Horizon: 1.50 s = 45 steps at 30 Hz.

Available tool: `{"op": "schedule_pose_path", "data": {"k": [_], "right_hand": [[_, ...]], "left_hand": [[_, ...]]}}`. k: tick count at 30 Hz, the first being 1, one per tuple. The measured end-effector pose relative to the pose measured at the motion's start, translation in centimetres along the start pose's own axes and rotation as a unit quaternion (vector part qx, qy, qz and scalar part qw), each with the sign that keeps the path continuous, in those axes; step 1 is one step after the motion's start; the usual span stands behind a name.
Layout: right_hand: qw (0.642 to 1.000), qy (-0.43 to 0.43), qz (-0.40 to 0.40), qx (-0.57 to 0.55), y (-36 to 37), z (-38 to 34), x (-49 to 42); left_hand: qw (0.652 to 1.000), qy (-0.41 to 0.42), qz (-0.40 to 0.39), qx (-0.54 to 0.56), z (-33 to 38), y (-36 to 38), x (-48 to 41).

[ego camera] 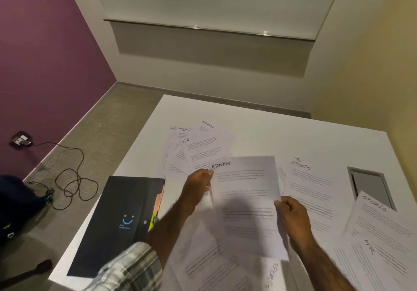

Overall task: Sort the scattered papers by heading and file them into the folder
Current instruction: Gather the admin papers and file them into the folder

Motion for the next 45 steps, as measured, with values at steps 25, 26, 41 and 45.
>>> {"op": "schedule_pose_path", "data": {"k": [25,26,41,45], "right_hand": [[0.981,0.109,0.163,0.002,6.4,-2.0,0.8],[0.981,0.111,0.161,0.0,6.7,-2.1,0.8],[0.983,0.092,0.156,-0.034,7.3,-4.2,2.5],[0.979,0.094,0.169,-0.071,6.4,-4.4,3.0]], "left_hand": [[0.913,0.024,0.052,-0.404,-3.7,-8.9,-23.4],[0.931,0.037,0.039,-0.362,-3.4,-8.9,-23.3],[0.976,0.106,0.077,-0.177,2.6,-12.9,-16.7],[0.975,0.111,0.158,-0.11,4.4,-18.1,-13.3]]}}
Point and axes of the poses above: each hand's wrist, its own x-axis away from the middle knuckle, its own y-axis out of the palm, z = x × y, the point moved 4 cm from there along -x, towards the middle knuckle, and after that the axes turned 6 degrees about z, right-handed, at the moved point
